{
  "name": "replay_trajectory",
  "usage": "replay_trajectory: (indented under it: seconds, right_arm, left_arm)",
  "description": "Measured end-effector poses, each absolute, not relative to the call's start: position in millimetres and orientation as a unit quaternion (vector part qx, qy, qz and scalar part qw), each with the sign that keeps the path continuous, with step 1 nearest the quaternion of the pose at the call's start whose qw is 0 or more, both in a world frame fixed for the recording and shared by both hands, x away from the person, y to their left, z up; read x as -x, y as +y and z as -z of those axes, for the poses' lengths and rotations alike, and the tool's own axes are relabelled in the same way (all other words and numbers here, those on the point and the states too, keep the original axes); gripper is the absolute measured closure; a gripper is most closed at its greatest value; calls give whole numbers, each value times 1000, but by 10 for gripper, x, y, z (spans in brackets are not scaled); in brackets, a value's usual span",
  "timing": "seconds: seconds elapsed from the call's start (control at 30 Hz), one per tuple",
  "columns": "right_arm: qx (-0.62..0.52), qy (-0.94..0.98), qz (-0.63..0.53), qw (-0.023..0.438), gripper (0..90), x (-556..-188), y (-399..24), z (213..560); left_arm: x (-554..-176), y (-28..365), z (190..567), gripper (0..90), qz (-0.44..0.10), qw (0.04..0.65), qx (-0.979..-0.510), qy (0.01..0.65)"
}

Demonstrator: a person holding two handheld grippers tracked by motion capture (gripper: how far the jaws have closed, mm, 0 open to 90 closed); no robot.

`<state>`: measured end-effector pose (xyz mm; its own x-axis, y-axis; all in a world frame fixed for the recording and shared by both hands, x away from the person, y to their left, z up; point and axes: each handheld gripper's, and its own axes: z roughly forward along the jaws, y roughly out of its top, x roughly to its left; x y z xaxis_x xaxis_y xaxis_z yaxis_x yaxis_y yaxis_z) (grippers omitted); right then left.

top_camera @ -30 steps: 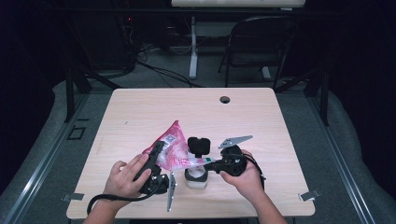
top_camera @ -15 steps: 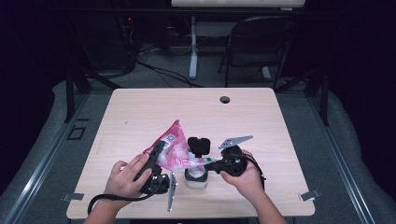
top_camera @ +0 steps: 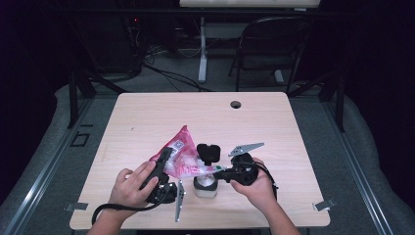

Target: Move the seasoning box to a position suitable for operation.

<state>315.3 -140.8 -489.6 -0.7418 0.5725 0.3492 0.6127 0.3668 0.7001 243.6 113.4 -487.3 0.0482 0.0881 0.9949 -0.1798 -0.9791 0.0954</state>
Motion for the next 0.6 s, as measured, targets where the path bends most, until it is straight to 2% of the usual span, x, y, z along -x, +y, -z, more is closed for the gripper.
replay_trajectory:
  seconds: [0.6]
  right_arm:
    - [347, -828, 440, 15, 900, -3131, -1361, 4815]
  left_arm:
    - [-2439, 1222, 4909, 657, -673, 102, -732, -5]
